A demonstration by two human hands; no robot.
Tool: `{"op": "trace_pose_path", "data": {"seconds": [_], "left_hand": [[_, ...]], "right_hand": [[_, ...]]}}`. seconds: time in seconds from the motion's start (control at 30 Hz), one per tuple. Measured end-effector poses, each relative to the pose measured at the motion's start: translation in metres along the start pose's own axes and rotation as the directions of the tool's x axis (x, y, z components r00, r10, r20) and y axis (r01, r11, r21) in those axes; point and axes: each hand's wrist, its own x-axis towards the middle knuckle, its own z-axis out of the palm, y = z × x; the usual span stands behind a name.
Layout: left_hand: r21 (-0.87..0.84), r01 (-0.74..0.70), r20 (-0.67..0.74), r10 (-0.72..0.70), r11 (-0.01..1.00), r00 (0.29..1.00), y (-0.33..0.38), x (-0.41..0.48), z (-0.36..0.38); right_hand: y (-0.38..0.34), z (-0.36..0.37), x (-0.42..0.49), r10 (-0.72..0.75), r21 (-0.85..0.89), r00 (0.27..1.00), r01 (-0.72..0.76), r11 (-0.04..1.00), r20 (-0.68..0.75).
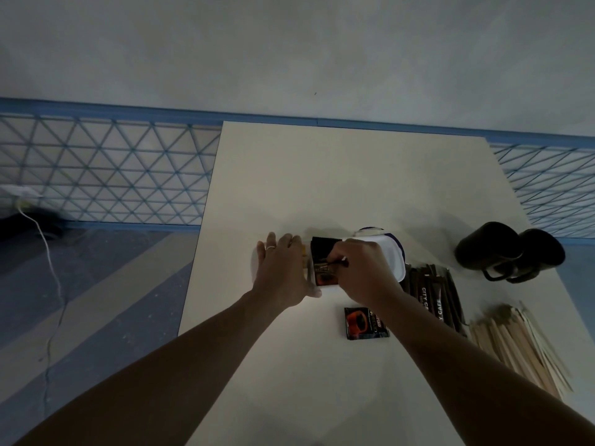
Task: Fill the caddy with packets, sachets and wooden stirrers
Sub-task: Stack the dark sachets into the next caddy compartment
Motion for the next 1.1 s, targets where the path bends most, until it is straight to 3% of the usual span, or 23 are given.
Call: {"op": "trace_pose_path", "data": {"seconds": [0.37,0.63,0.9,1.1], "left_hand": [[0.012,-0.014,-0.014,0.014,1.000,1.000,-0.001,0.002,0.002],[-0.007,-0.027,-0.037,0.027,1.000,0.999,-0.003,0.002,0.003],[-0.004,-0.027,-0.047,0.027,1.000,0.999,-0.004,0.002,0.004],[-0.022,-0.026,-0.046,0.025,0.999,0.999,-0.004,0.003,0.004]], "right_hand": [[0.001,0.002,0.011,-0.020,-0.176,0.989,0.046,0.983,0.149],[0.002,0.003,0.008,-0.087,-0.306,0.984,0.131,0.943,0.153],[0.000,0.004,0.019,0.003,-0.490,0.987,0.076,0.869,0.160],[-0.002,0.007,0.022,0.040,-0.511,0.985,0.053,0.858,0.170]]}}
